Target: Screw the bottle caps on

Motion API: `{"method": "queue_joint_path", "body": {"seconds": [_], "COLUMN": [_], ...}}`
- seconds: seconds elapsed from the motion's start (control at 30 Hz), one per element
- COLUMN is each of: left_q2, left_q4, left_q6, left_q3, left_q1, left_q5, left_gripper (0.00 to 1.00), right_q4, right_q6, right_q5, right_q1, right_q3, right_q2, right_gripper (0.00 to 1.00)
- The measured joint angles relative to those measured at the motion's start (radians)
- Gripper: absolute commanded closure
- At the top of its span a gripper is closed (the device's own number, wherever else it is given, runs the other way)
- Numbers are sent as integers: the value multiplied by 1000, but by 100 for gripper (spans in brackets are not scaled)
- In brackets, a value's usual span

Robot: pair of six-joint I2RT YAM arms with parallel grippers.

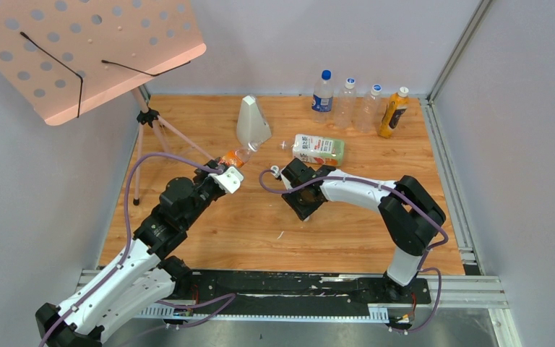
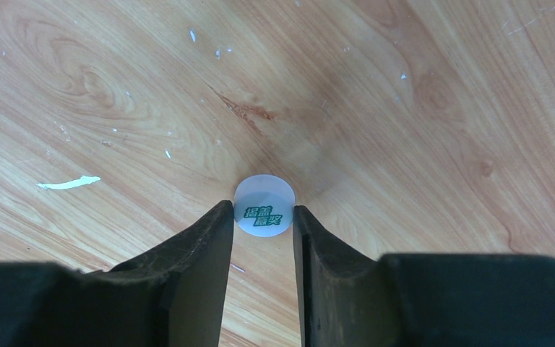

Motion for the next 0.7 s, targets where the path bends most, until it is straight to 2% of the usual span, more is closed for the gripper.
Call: {"method": "queue_joint_path", "body": {"seconds": [0.17,0.37,0.7], "left_q2": [-1,-4,-4], "left_q4": [0,0,0], "left_q6": [0,0,0], "left_q3": [0,0,0], "left_q1": [0,0,0], "left_q5": [1,4,4], "left_gripper": [100,100,100], "right_q4": [0,0,0], "right_q6": [-6,-8,-8], "right_q5": [0,0,6], "right_q1": [5,5,14], "right_q3": [0,0,0], "right_q2": [0,0,6], "right_gripper": [72,61,60]}}
